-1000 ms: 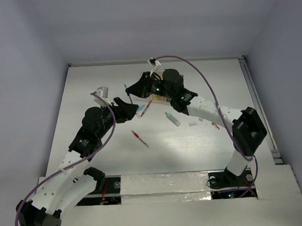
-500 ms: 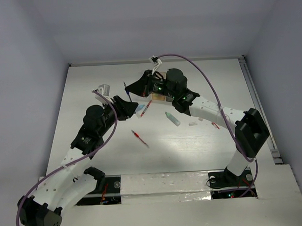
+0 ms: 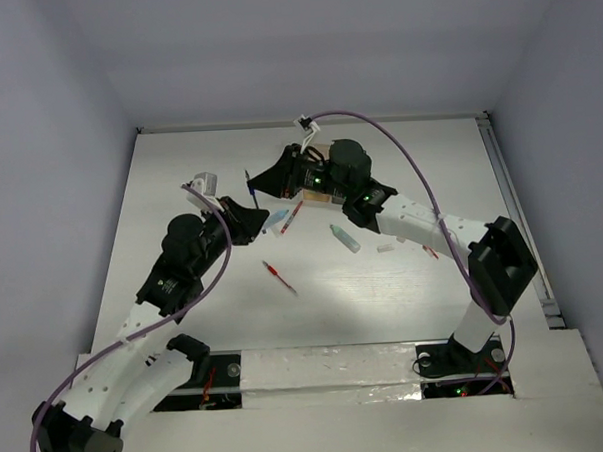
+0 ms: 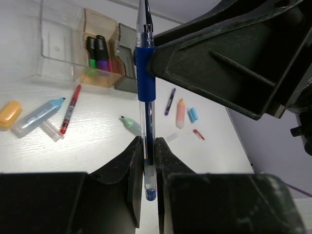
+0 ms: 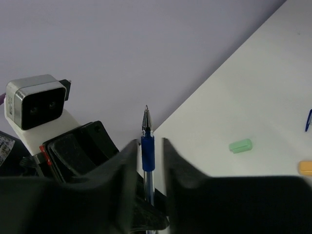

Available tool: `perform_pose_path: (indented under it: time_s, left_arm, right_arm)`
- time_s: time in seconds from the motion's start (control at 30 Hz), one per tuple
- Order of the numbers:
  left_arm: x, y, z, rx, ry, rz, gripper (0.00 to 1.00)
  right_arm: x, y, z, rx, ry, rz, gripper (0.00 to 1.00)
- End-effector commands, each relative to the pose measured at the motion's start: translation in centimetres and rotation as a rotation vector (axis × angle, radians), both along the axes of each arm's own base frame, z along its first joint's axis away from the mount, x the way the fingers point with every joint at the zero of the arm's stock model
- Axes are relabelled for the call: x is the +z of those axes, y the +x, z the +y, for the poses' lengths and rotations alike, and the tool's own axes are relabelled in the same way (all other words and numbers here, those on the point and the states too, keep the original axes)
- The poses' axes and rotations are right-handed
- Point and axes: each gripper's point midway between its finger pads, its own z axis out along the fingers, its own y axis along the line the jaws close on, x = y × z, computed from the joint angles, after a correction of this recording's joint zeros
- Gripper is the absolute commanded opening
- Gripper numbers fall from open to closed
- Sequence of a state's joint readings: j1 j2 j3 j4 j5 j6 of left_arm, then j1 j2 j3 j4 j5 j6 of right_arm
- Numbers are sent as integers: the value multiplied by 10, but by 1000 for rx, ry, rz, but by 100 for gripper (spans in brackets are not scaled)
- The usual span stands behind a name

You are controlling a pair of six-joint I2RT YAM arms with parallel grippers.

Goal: Sort the stationery into containers
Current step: Close the pen cap on the pen.

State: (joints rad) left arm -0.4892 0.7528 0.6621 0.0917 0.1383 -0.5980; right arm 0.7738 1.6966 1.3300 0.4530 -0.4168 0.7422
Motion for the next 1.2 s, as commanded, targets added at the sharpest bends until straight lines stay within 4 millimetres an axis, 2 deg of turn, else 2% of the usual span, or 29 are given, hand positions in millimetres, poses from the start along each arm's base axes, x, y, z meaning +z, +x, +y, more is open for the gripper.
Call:
perform_pose_path:
  time_s: [0.0,0.03,0.07,0.1,0.13,0.17,0.23,0.27,0.33,0.37,0.4,0.43,0.5,0.53,0.57,0.6,0.63,0.67,0.73,0.77,0.83,0.87,0.9,1.0,1.07,1.1,1.13,1.17]
  left_arm:
    - [17,-1,17,52,39,-64,0]
    - [23,0,23,72,50,-73,0]
    - [18,1,33,106,88,-59,0]
    - [25,3,43,137,98,-72,0]
    - [27,4,49,156,112,-73,0]
    - [24,3,55,167,144,-68,0]
    - [31,4,67,195,161,-81,0]
    - [31,5,76,213,171,-78,0]
    - [39,3,83,216,192,-110,0]
    - [40,2,86,213,200,-114,0]
    - [44,1,86,205,206,-129,0]
    - [52,0,89,211,216,-152,0]
    - [61,-1,91,222,224,-174,0]
    - [72,-1,93,230,231,-203,0]
    - [77,1,97,252,240,-216,0]
    - [82,3,99,266,249,-230,0]
    - [92,4,101,276,249,-249,0]
    - [94,9,99,273,250,-251,0]
    - [99,7,88,234,237,-266,0]
    - [104,6,83,215,205,-278,0]
    - [103,4,79,205,187,-285,0]
    - [107,2,76,197,174,-300,0]
    - [110,0,73,186,162,-308,0]
    - [118,-3,66,160,152,-330,0]
    - [121,-5,62,143,149,-338,0]
    - [120,-5,58,128,150,-336,0]
    - [120,-5,58,126,151,-335,0]
    - [119,-5,57,122,152,-335,0]
  right_arm:
    - [15,2,-1,5,-22,-66,40]
    - [18,1,-1,15,-29,-75,45]
    - [13,10,-8,0,-49,-67,49]
    - [12,12,-12,4,-58,-70,50]
    - [11,10,-15,33,-60,-73,51]
    - [7,18,-23,26,-71,-64,51]
    - [-1,21,-28,41,-95,-71,50]
    - [-11,21,-29,45,-128,-46,48]
    - [-22,30,-24,46,-184,-58,34]
    - [-37,33,-23,48,-236,-19,29]
    - [-60,42,-16,57,-283,7,19]
    - [-52,53,-11,44,-285,-9,11]
    - [-77,64,-7,40,-361,32,5]
    - [-85,80,3,31,-383,32,5]
    - [-98,84,6,17,-433,46,5]
    - [-105,89,13,18,-463,10,7]
    - [-134,95,23,27,-503,33,8]
    - [-124,96,37,24,-512,10,9]
    - [-136,103,52,27,-555,-16,13]
    - [-149,115,61,-2,-588,-11,16]
    - [-163,122,69,-15,-626,-27,26]
    - [-188,128,74,-38,-672,-23,31]
    - [-182,130,81,-51,-672,-64,39]
    - [-199,139,91,-127,-703,-109,50]
    - [-202,145,97,-168,-705,-145,53]
    - [-218,146,100,-172,-738,-163,55]
    - [-210,142,111,-179,-729,-200,56]
    - [-213,151,106,-229,-756,-214,57]
